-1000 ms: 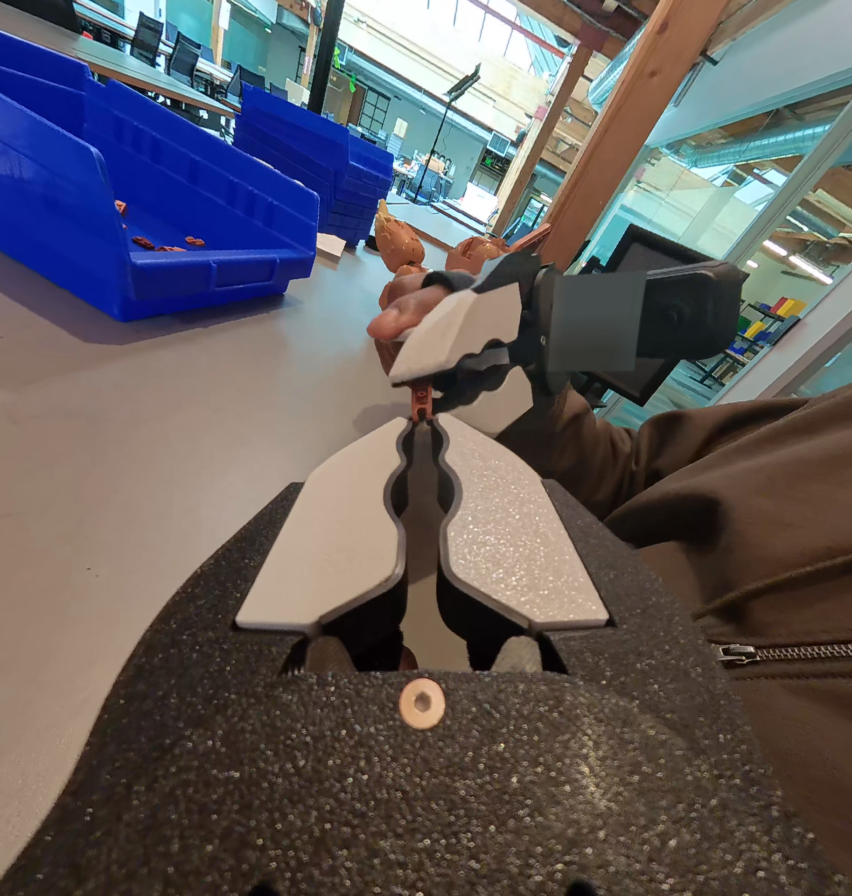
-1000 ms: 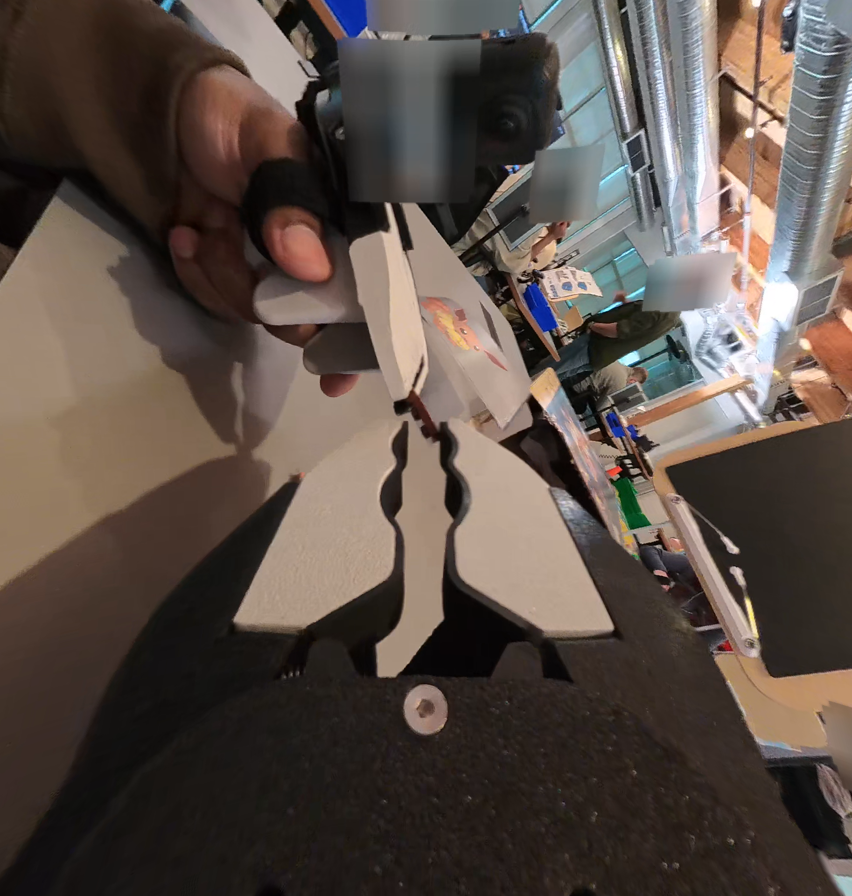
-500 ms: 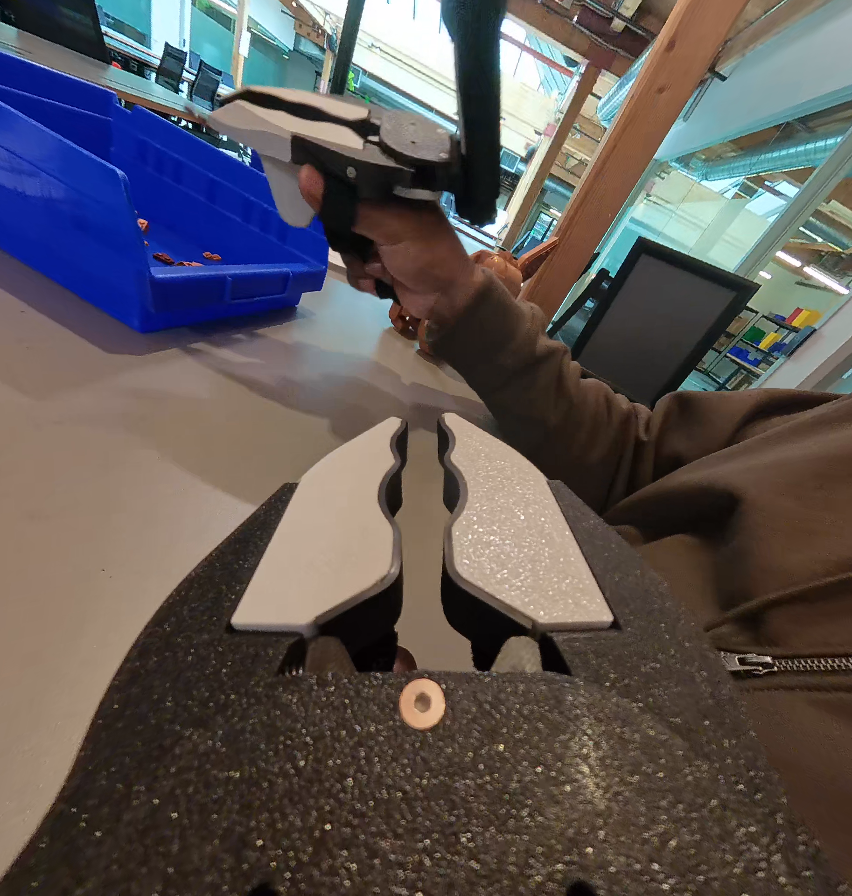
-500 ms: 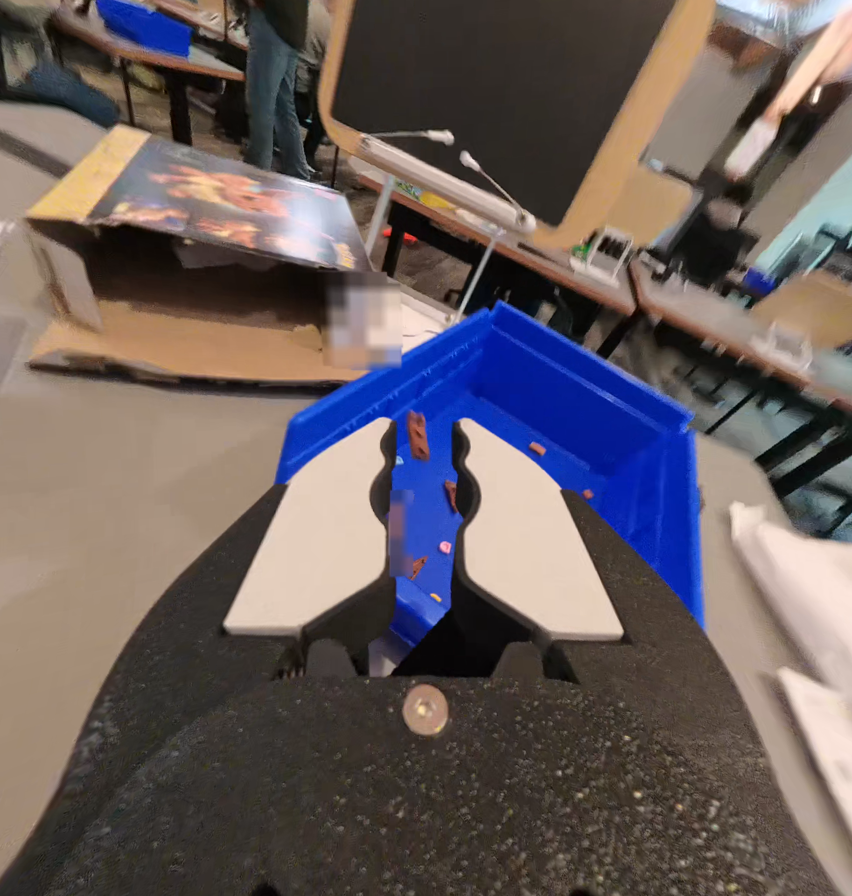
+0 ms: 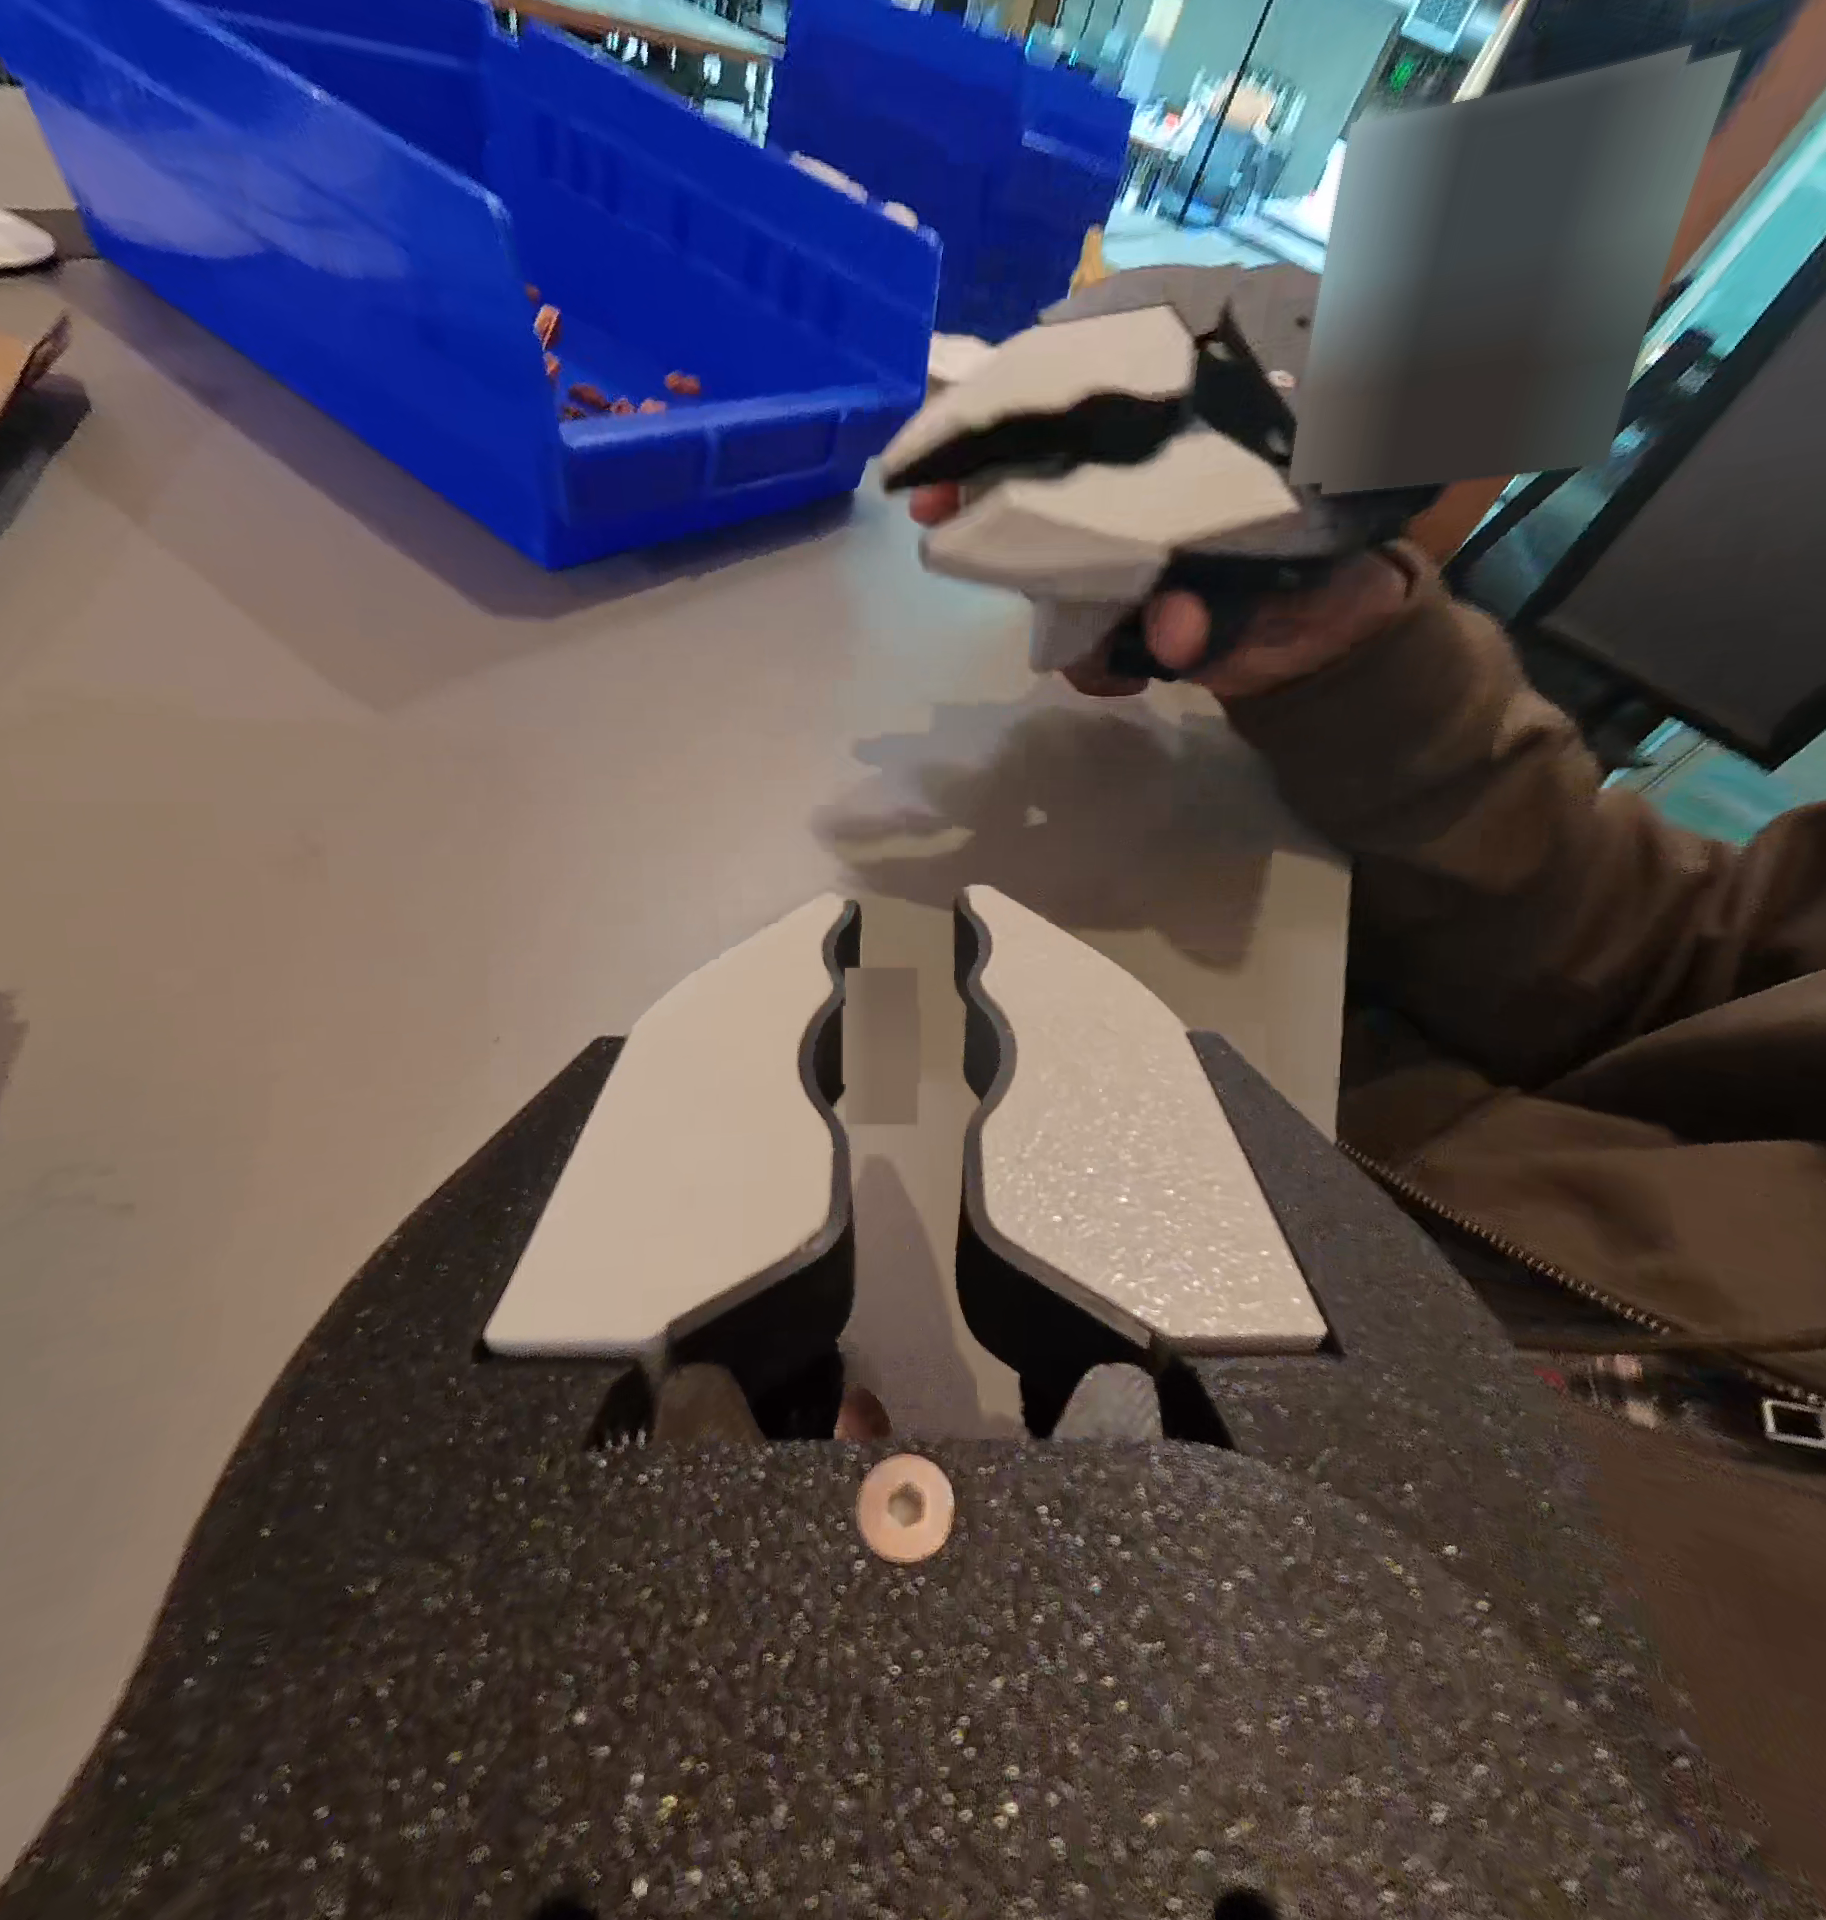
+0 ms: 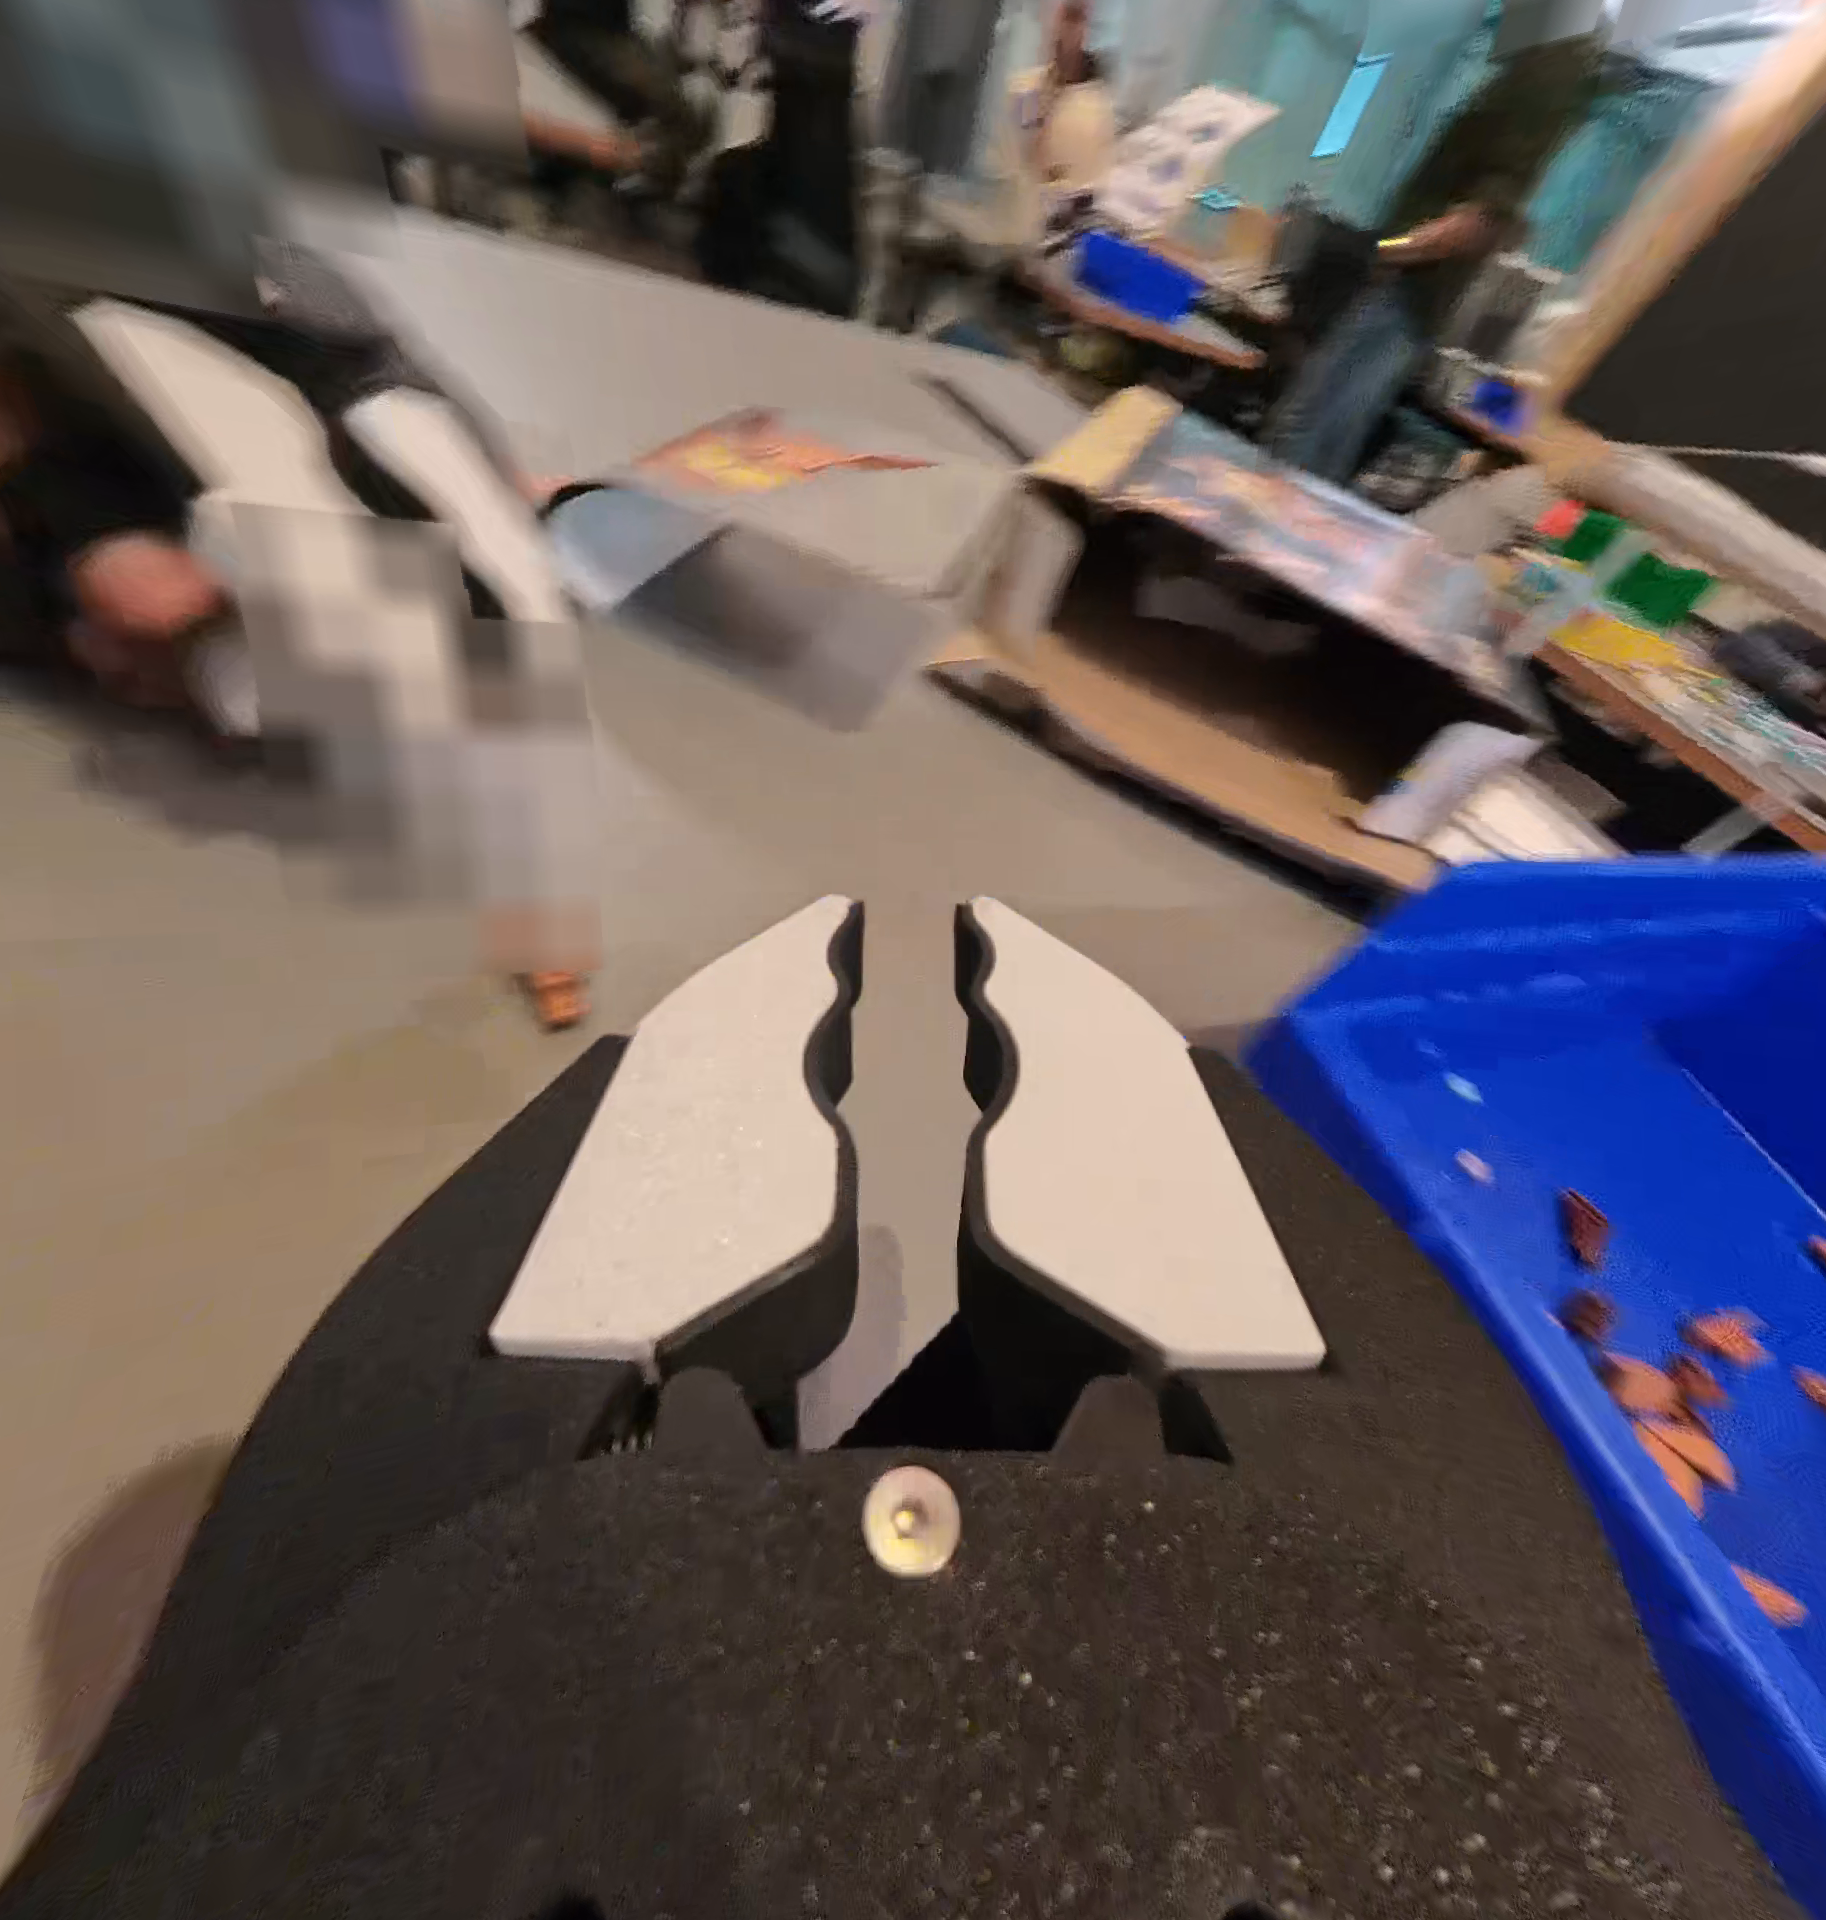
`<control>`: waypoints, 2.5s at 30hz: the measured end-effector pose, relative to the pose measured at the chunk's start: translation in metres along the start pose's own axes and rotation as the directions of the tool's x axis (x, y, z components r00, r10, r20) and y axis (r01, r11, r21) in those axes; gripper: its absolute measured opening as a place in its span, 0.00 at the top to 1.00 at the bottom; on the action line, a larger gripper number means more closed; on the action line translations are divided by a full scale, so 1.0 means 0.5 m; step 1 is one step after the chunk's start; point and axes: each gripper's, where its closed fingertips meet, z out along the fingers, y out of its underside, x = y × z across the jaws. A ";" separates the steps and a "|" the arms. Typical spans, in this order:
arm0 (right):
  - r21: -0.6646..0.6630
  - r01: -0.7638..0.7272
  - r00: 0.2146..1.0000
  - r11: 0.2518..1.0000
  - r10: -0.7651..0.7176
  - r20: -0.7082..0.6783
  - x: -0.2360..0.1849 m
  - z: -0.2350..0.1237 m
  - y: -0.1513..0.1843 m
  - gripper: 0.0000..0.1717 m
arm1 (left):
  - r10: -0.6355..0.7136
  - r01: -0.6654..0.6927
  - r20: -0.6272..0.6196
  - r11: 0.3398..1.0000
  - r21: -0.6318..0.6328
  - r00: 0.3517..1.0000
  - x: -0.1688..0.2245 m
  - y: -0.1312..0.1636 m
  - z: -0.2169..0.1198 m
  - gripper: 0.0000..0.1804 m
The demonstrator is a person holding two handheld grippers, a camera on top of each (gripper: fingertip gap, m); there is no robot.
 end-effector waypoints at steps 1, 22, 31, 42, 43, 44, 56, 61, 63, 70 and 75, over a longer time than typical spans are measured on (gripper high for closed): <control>-0.025 0.039 0.997 0.999 -0.037 0.063 -0.038 0.012 0.005 0.90 | 0.004 -0.003 0.006 1.000 -0.022 1.000 -0.003 0.006 0.000 0.90; -0.311 -0.022 0.945 0.950 0.122 0.304 -0.165 0.090 0.065 0.93 | -0.056 0.058 0.027 0.997 -0.054 0.998 -0.021 0.014 -0.001 0.90; 0.144 0.160 0.967 0.977 -0.184 0.177 -0.151 0.049 -0.068 0.93 | -0.224 0.264 -0.222 0.950 0.169 0.949 0.017 -0.055 -0.024 0.88; 0.232 0.424 0.898 0.875 -0.439 0.014 -0.157 0.038 -0.092 0.93 | -0.227 0.289 -0.308 0.941 0.173 0.924 0.043 -0.062 -0.023 0.91; 0.235 0.433 0.894 0.870 -0.449 0.013 -0.159 0.038 -0.092 0.93 | -0.221 0.284 -0.312 0.943 0.172 0.924 0.046 -0.061 -0.023 0.92; 0.241 0.443 0.888 0.864 -0.459 0.013 -0.162 0.037 -0.093 0.93 | -0.214 0.277 -0.317 0.945 0.171 0.924 0.049 -0.061 -0.022 0.92; 0.257 0.222 0.965 0.941 -0.249 0.079 -0.142 0.025 -0.104 0.90 | 0.144 -0.132 -0.026 0.953 0.272 0.989 0.041 -0.079 -0.028 0.95; 0.257 -0.029 0.978 0.966 -0.026 0.209 -0.146 0.015 -0.110 0.90 | 0.345 -0.377 0.165 0.891 0.253 0.924 0.037 -0.088 -0.028 0.95; 0.246 -0.031 0.976 0.969 -0.024 0.214 -0.150 0.017 -0.107 0.89 | 0.434 -0.479 0.224 0.849 0.224 0.873 0.040 -0.088 -0.026 0.95; 0.261 0.041 0.982 0.964 -0.087 0.168 -0.144 0.012 -0.107 0.89 | 0.642 -0.704 0.320 0.698 0.134 0.697 0.061 -0.080 -0.016 0.95; 0.264 0.169 0.975 0.950 -0.200 0.096 -0.147 0.013 -0.104 0.90 | 0.662 -0.722 0.324 0.682 0.115 0.676 0.061 -0.076 -0.012 0.95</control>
